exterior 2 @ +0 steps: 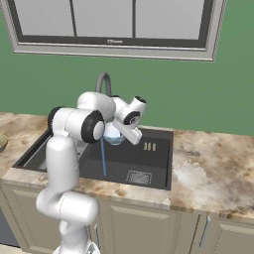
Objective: Rinse each bowl for a few seconds and place them down in the sink or on the counter.
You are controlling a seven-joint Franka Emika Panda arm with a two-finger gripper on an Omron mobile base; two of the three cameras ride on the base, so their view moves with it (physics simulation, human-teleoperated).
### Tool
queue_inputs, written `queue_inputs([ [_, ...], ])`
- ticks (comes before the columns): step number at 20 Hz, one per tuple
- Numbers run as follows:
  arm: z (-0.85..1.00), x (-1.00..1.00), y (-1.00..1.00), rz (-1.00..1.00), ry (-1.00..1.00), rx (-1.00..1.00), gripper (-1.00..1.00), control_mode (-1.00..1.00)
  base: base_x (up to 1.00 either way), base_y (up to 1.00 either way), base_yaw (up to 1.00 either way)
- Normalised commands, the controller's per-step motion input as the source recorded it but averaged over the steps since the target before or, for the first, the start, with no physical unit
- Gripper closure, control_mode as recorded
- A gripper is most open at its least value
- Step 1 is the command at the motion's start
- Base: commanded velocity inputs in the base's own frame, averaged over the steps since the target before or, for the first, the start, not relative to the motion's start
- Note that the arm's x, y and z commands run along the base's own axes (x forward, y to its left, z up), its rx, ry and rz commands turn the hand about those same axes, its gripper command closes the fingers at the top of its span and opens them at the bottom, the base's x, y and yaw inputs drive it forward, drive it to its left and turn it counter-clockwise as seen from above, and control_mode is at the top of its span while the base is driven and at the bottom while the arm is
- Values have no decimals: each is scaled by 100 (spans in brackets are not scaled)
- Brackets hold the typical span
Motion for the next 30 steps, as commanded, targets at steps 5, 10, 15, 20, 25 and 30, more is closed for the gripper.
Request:
queue_inputs([
  [5, 0, -33, 1, 0, 2, 6, 100, -100, 0, 0, 0],
  [10, 0, -30, 3, 0, 2, 4, 100, -100, 0, 0, 0],
  [15, 4, -24, 5, 0, 0, 1, 100, -100, 0, 0, 0],
  [20, 10, -16, -26, 0, 0, 0, 100, -100, 0, 0, 0],
  [25, 13, -7, -35, -1, 0, 0, 100, -100, 0, 0, 0],
  [30, 16, -1, -37, -1, 0, 0, 100, -100, 0, 0, 0],
])
